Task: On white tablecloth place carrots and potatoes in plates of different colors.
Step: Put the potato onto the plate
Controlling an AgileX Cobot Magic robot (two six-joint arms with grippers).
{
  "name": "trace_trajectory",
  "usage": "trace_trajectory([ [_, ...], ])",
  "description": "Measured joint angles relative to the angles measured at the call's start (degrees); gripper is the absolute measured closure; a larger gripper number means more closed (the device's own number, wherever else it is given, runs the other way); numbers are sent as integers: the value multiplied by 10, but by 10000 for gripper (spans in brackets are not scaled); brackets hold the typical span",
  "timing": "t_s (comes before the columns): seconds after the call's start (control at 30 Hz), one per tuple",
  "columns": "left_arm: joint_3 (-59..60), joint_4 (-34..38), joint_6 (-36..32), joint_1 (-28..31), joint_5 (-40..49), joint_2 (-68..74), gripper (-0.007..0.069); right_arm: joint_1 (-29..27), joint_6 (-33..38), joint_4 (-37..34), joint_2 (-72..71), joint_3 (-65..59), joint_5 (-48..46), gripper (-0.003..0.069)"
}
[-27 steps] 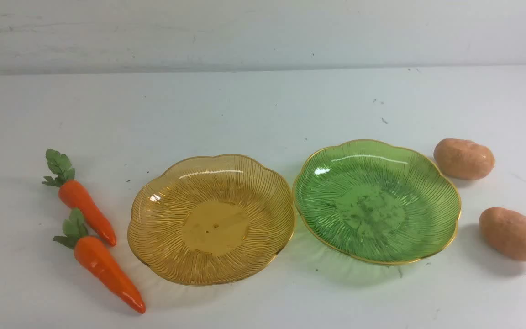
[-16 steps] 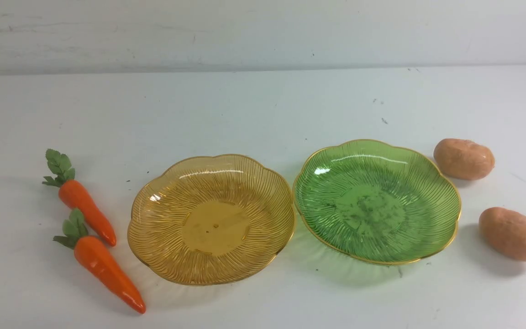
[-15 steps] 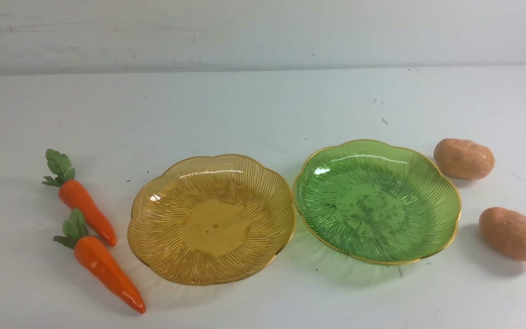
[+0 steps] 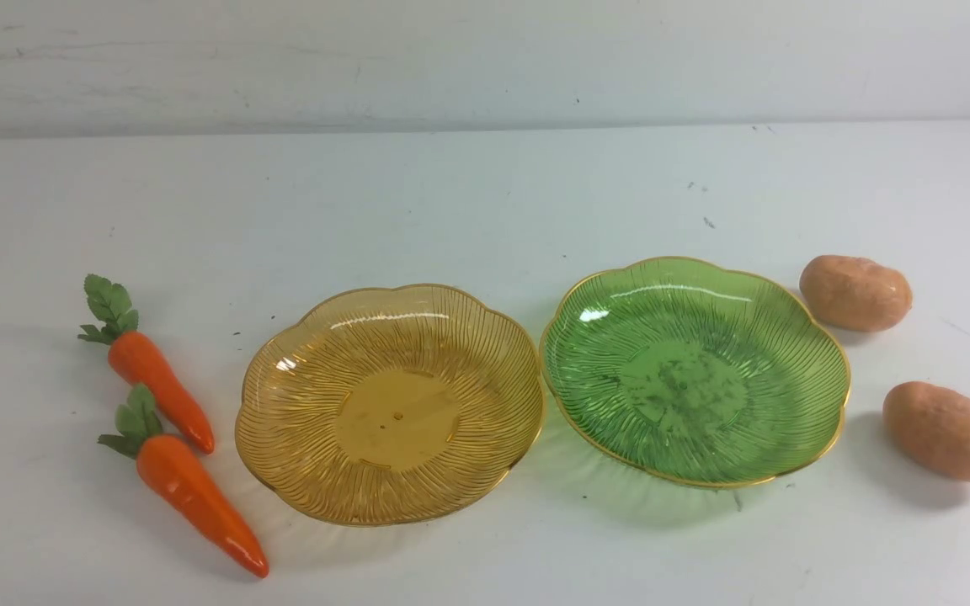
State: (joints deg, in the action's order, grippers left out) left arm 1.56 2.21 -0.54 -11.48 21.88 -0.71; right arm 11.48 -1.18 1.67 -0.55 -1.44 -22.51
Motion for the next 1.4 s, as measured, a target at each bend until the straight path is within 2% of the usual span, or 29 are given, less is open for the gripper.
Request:
trace_trajectory([
  [0.2, 0, 0, 0, 0, 0, 0, 628, 0, 0, 4, 0, -1, 5, 678],
  [0.33, 0, 0, 0, 0, 0, 0, 628, 0, -9, 2, 0, -1, 43, 678],
  [0.4, 0, 0, 0, 0, 0, 0, 628, 0, -43, -63, 0, -1, 64, 678],
  [0.5, 0, 0, 0, 0, 0, 0, 628, 0, -137, -199, 0, -1, 86, 678],
  [0.6, 0, 0, 0, 0, 0, 0, 628, 0, -177, -287, 0, -1, 93, 678],
  [0.67, 0, 0, 0, 0, 0, 0, 628, 0, -185, -313, 0, -1, 102, 678],
  [0.83, 0, 0, 0, 0, 0, 0, 628, 0, -188, -323, 0, -1, 109, 678],
  [0.93, 0, 0, 0, 0, 0, 0, 628, 0, -160, -323, 0, 39, 95, 678],
  [1.07, 0, 0, 0, 0, 0, 0, 628, 0, -76, -263, 46, 195, 41, 675],
  [1.17, 0, 0, 0, 0, 0, 0, 628, 0, -66, -164, 141, 282, -83, 673],
  [1.23, 0, 0, 0, 0, 0, 0, 628, 0, -84, -62, 248, 311, -192, 673],
  [1.3, 0, 0, 0, 0, 0, 0, 628, 0, -124, 27, 354, 314, -263, 673],
  [1.4, 0, 0, 0, 0, 0, 0, 628, 0, -162, 89, 489, 327, -303, 673],
])
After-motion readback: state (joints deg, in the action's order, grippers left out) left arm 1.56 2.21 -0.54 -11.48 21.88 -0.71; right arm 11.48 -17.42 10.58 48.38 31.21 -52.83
